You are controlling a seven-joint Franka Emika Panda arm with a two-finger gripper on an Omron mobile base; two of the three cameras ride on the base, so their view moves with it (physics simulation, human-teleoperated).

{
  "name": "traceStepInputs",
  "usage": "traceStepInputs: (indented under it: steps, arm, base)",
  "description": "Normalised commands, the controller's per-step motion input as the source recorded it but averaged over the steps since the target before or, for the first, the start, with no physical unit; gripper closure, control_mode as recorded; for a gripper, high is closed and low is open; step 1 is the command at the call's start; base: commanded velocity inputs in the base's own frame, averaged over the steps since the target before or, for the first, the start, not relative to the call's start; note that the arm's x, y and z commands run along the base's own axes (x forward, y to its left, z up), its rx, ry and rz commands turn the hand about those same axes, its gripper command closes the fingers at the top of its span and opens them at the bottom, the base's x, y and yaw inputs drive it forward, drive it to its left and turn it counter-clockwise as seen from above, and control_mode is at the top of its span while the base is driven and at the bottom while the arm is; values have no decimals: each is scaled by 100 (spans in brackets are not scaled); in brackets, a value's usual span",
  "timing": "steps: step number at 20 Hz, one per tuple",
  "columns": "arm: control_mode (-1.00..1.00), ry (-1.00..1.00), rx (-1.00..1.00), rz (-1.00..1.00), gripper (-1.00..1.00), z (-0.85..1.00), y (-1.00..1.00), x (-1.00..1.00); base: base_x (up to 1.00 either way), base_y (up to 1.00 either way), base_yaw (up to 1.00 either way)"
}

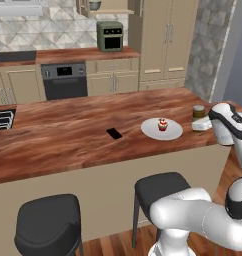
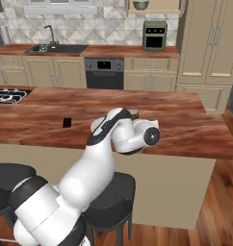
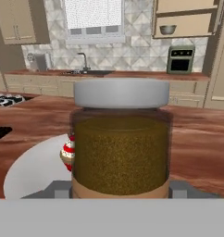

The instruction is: Take the cinnamon bottle from the cabinet and place it on the dining table, next to the plate with the cupcake. Then take the chocolate from the dining counter and place it on the cupcake plate.

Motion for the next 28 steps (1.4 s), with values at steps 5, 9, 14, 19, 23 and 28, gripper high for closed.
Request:
traceStepInputs:
  steps: [5, 9, 14, 19, 23, 28]
  arm:
    - [-100, 0, 0, -3, 100, -34, -10, 29]
    - [-100, 0, 0, -4, 100, -43, 0, 24]
    - [-100, 0, 0, -6, 100, -16, 0, 23]
    - [-100, 0, 0, -1, 100, 0, -5, 22]
    - [-100, 0, 0, 0, 100, -15, -3, 33]
    - [-100, 0, 0, 0, -100, -26, -5, 2]
  base:
    - [0, 0, 0]
    - [0, 0, 0]
    - [0, 0, 0]
    - [0, 0, 0]
    - [0, 0, 0]
    - [0, 0, 0]
